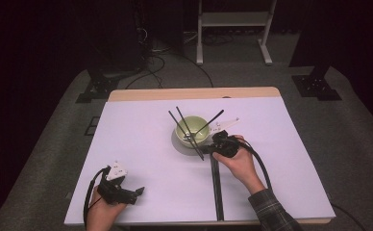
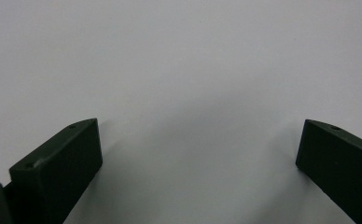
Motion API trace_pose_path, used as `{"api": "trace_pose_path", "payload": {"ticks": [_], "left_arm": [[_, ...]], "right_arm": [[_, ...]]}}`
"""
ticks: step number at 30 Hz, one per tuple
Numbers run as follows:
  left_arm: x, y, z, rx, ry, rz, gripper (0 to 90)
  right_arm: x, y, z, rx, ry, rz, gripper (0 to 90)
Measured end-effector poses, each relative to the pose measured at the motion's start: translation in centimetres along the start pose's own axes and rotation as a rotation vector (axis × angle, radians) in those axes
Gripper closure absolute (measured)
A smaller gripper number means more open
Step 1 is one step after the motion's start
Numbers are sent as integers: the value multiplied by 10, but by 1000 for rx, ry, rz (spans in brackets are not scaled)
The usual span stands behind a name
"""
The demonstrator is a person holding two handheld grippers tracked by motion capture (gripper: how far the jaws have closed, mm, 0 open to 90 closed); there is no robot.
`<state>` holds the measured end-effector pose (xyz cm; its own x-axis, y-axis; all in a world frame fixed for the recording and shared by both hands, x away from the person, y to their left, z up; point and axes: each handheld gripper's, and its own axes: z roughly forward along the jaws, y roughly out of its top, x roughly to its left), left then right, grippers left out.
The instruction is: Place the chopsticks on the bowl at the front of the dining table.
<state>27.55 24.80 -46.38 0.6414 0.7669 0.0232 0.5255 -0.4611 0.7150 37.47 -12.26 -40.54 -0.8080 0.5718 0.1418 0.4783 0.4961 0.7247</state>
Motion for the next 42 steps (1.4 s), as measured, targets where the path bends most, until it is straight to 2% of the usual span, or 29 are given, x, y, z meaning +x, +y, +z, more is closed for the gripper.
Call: {"api": "trace_pose_path", "payload": {"ticks": [9, 19, 26, 31, 42], "left_arm": [[0, 0, 0, -1, 0, -1, 0], [0, 0, 0, 2, -1, 0, 0], [0, 0, 0, 2, -1, -1, 0], [0, 0, 0, 1, -1, -1, 0], [0, 0, 0, -1, 0, -1, 0]], "right_arm": [[4, 1, 5, 7, 6, -9, 900], [-4, 6, -13, -40, -12, 17, 898], [-8, 16, -18, -72, -24, 38, 735], [-9, 29, -18, -95, -38, 40, 664], [-17, 56, -5, -124, -90, 59, 500]]}}
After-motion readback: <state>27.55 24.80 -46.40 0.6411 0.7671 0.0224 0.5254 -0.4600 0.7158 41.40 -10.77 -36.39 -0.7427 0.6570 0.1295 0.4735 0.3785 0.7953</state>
